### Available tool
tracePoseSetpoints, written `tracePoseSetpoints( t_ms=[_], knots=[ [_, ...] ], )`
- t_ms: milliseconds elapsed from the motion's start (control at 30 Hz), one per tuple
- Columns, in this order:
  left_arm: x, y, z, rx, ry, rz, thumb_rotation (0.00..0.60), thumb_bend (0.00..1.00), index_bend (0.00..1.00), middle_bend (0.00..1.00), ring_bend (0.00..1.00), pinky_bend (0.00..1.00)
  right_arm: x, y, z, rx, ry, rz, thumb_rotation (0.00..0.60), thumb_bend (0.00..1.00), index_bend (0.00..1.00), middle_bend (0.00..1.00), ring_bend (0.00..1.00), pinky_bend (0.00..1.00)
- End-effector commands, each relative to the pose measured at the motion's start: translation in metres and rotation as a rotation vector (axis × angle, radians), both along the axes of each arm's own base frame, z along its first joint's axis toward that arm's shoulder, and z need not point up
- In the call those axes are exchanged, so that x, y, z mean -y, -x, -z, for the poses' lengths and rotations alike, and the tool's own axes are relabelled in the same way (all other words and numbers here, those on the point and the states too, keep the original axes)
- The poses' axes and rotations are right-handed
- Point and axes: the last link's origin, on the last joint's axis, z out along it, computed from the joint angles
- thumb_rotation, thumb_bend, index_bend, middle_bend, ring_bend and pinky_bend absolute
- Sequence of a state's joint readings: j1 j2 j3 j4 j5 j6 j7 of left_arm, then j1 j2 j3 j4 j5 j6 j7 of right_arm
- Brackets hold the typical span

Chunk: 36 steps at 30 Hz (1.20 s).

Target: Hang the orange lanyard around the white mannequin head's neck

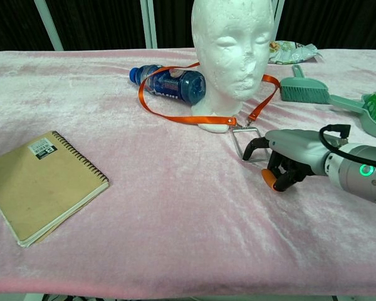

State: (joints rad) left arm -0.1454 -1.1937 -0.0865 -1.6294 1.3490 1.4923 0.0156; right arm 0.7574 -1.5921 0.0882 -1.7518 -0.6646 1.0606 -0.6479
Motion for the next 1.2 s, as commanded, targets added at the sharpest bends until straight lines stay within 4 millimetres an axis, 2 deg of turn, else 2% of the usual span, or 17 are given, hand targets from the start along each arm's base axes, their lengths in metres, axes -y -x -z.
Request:
tracePoseSetpoints(
  t_ms=[33, 600, 1200],
  knots=[
    [0.000, 0.000, 0.000, -0.001, 0.001, -0.001, 0.600, 0.11, 0.24, 0.07, 0.00, 0.00, -0.005, 0.002, -0.002, -0.001, -0.010, 0.000, 0.600, 0.61, 0.26, 0.84, 0.93, 0.87],
    [0.000, 0.001, -0.002, -0.001, -0.008, -0.008, 0.600, 0.11, 0.24, 0.07, 0.00, 0.00, -0.026, 0.005, -0.004, 0.003, -0.050, -0.015, 0.600, 0.61, 0.27, 0.84, 0.93, 0.87],
    [0.000, 0.000, -0.002, -0.005, -0.016, -0.010, 0.600, 0.11, 0.24, 0.07, 0.00, 0.00, -0.053, 0.010, -0.016, 0.006, -0.099, -0.029, 0.600, 0.61, 0.27, 0.84, 0.93, 0.87]
  ],
)
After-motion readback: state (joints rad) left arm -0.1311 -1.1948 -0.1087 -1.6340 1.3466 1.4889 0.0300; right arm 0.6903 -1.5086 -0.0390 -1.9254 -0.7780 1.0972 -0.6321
